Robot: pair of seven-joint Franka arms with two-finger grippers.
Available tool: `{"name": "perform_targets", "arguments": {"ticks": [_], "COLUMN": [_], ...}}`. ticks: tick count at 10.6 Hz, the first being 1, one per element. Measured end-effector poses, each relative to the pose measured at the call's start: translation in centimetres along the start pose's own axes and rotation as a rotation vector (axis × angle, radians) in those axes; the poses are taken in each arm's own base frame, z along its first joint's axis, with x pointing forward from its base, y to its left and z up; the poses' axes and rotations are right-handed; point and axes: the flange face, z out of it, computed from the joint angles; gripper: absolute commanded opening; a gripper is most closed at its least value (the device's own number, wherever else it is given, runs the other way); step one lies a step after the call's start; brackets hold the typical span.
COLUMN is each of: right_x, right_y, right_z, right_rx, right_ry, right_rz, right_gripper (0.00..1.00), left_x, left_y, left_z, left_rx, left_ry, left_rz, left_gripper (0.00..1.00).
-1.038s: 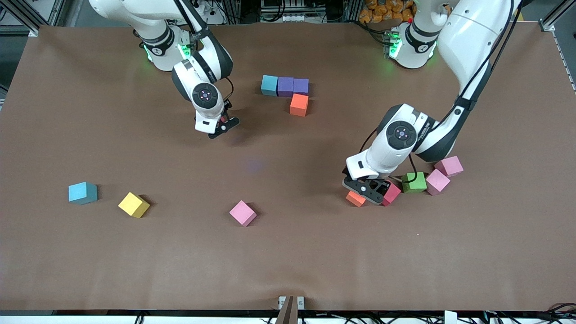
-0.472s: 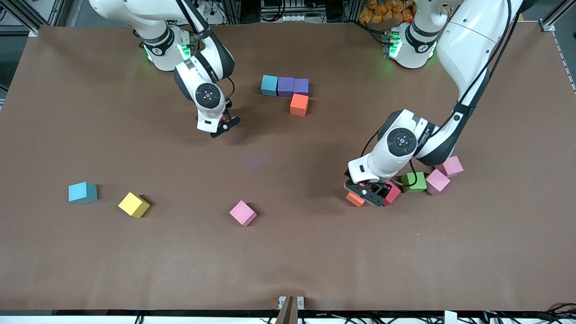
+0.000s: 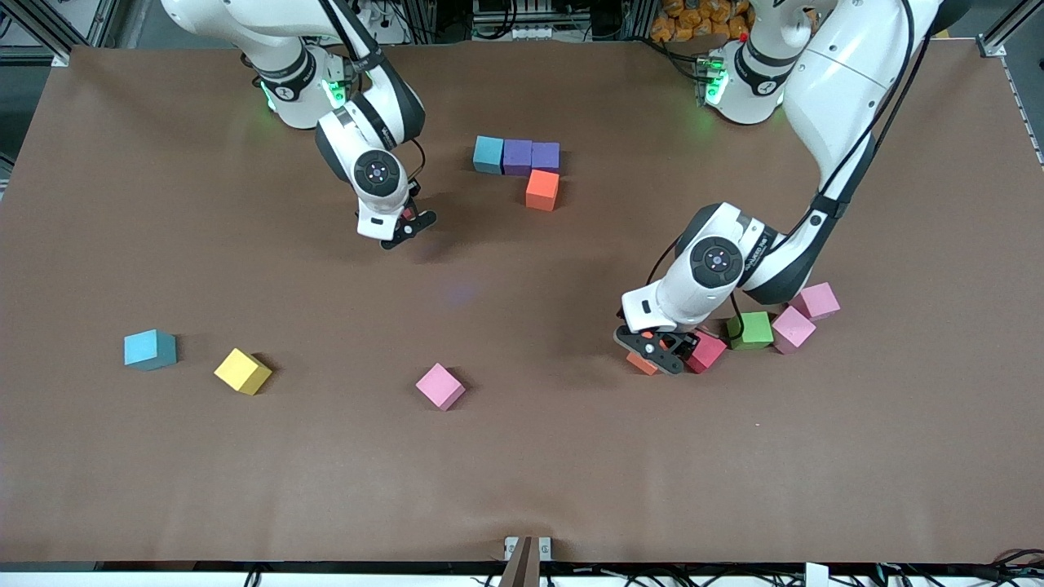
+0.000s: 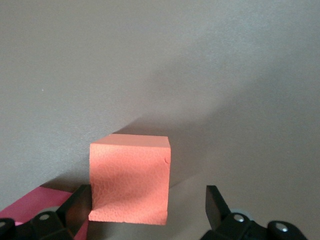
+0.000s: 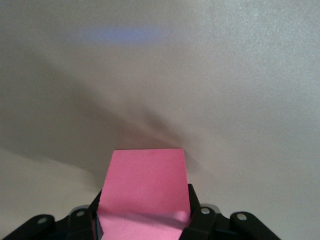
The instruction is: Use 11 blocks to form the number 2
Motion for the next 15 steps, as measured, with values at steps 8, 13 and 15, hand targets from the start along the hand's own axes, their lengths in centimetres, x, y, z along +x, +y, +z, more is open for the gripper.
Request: {"name": "perform_targets", "arguments": {"ticks": [8, 13, 15], "right_x": [2.4, 5.9, 8.2], "right_y": [-0.1, -2.7, -4.6], "right_z": [-9.3, -14.8, -15.4], "right_rx": [0.044, 0.137, 0.16], "right_ry": [0.154, 0.224, 0.231], "right_rz": [0.133, 0.248, 0.317], "right_gripper": [0.37, 0.37, 0.37], "left_x": [0.3, 1.6, 1.6], "left_y": [-0.3, -0.9, -0.8], "left_z": [1.0, -0.6, -0.4], "left_rx": [0.0, 0.009, 0.008], "left_ry": [-0.004, 0.033, 0.028], "left_rz": [-0.002, 0.01, 0.011], "left_gripper": [1.0, 1.0, 1.0]}}
